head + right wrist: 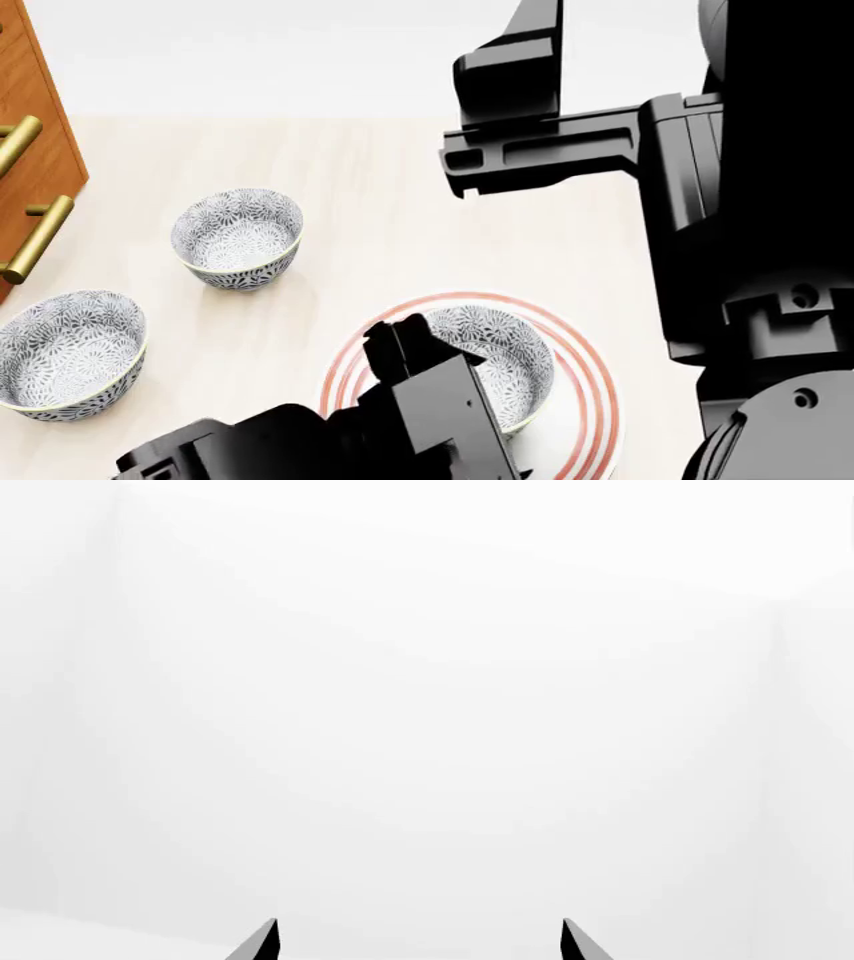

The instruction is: Put the bowl at the front on the plate.

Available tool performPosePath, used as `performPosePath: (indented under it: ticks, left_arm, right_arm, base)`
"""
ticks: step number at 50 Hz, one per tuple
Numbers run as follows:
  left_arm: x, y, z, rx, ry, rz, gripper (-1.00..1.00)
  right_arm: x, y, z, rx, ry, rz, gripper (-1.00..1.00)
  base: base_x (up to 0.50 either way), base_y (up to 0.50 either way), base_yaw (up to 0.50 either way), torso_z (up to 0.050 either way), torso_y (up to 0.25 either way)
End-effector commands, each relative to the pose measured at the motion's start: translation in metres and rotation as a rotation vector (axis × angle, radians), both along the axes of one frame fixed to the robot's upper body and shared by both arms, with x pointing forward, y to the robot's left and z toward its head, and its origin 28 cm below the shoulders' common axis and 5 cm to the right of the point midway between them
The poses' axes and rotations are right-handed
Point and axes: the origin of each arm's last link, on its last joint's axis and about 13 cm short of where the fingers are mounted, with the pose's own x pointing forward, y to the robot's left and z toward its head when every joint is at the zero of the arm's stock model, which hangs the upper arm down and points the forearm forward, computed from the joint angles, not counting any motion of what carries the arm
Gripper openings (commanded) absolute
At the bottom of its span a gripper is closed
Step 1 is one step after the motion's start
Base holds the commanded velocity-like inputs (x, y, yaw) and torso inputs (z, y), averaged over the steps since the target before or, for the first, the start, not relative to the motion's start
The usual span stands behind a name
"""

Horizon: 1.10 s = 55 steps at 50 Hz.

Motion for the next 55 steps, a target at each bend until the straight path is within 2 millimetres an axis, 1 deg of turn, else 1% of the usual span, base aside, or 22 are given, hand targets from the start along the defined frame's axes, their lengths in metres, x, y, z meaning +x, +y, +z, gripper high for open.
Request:
performPosePath:
  ticks: [1,9,18,25,27,31,39,55]
  left_arm:
    - [-0.006,-0.001,0.013,-0.093,0.068,-0.033,1.0]
    - [-0.009,-0.001,0.023,-0.144,0.097,-0.044,1.0]
    - [-0.006,0.001,0.033,-0.226,0.105,-0.011,1.0]
    - [-0.003,0.006,0.041,-0.31,0.084,0.024,1.0]
    - [-0.002,0.009,0.045,-0.349,0.103,0.038,1.0]
    - [-0.001,0.013,0.049,-0.377,0.085,0.053,1.0]
    - [0.003,0.024,0.05,-0.402,0.073,0.112,1.0]
    - [0.012,0.046,0.05,-0.444,0.05,0.22,1.0]
  right_arm:
    - [0.0,-0.001,0.001,0.002,-0.004,-0.002,1.0]
    - [0.001,-0.001,0.0,0.005,-0.003,-0.002,1.0]
    - [-0.001,-0.002,-0.003,0.009,0.002,-0.01,1.0]
    - [-0.002,-0.002,-0.004,0.013,0.002,-0.01,1.0]
    - [-0.002,-0.002,-0.005,0.013,0.003,-0.012,1.0]
    - [-0.002,-0.002,-0.005,0.009,0.006,-0.016,1.0]
    - [-0.005,-0.002,-0.004,0.011,-0.004,-0.015,1.0]
    - [-0.01,-0.005,-0.007,0.021,-0.005,-0.03,1.0]
  base:
    - [0.0,0.0,0.0,0.0,0.0]
    - [0.0,0.0,0.0,0.0,0.0]
    - [0.0,0.0,0.0,0.0,0.0]
    - [0.0,0.0,0.0,0.0,0.0]
    - [0.0,0.0,0.0,0.0,0.0]
    - [0.0,0.0,0.0,0.0,0.0]
    - [0.0,0.0,0.0,0.0,0.0]
    - [0.0,0.0,0.0,0.0,0.0]
